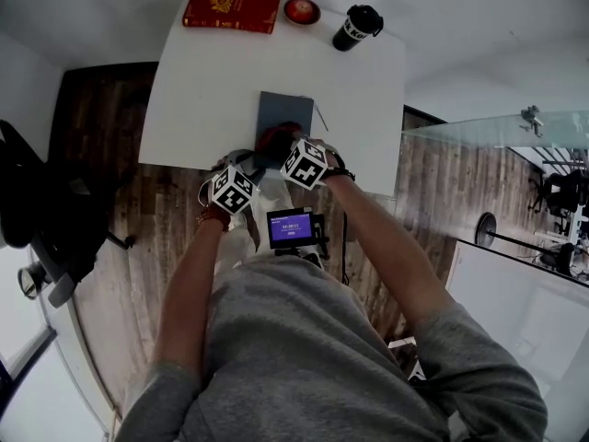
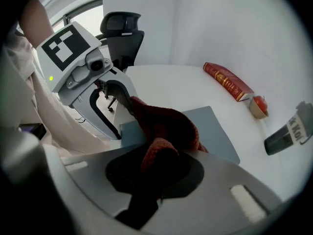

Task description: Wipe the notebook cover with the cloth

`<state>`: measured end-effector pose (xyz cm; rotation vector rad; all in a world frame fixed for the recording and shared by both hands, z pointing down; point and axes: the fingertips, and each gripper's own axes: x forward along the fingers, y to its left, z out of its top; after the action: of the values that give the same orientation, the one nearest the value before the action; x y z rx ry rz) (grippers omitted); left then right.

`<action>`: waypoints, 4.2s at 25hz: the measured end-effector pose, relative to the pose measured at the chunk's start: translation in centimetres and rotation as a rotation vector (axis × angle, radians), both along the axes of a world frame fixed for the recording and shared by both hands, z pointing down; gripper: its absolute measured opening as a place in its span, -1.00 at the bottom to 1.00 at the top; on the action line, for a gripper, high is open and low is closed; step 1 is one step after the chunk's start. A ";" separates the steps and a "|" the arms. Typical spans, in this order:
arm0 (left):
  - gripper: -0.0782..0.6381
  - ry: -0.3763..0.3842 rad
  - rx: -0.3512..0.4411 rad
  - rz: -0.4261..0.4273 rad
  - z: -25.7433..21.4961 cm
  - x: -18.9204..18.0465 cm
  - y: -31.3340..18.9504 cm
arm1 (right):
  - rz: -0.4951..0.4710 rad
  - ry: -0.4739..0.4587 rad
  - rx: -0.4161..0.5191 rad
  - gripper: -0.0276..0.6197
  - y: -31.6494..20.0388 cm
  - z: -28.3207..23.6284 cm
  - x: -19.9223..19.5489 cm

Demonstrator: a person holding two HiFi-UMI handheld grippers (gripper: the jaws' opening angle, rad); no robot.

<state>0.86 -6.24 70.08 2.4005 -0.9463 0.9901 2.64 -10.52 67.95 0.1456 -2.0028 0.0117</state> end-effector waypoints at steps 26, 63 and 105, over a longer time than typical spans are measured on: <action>-0.22 -0.002 0.017 0.002 -0.3 0.2 -0.1 | -0.163 -0.057 -0.438 -0.69 5.2 -5.4 1.4; -0.21 -0.006 0.013 0.000 -0.4 0.1 0.3 | 0.088 0.107 0.139 -0.69 -12.9 -0.2 3.8; -0.21 -0.008 0.022 0.001 0.0 -0.1 0.0 | 0.089 -0.002 0.026 -0.69 -0.3 0.1 4.0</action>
<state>0.75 -6.25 70.09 2.4173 -0.9636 0.9951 6.62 -10.82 68.01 0.2516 -1.9974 0.0432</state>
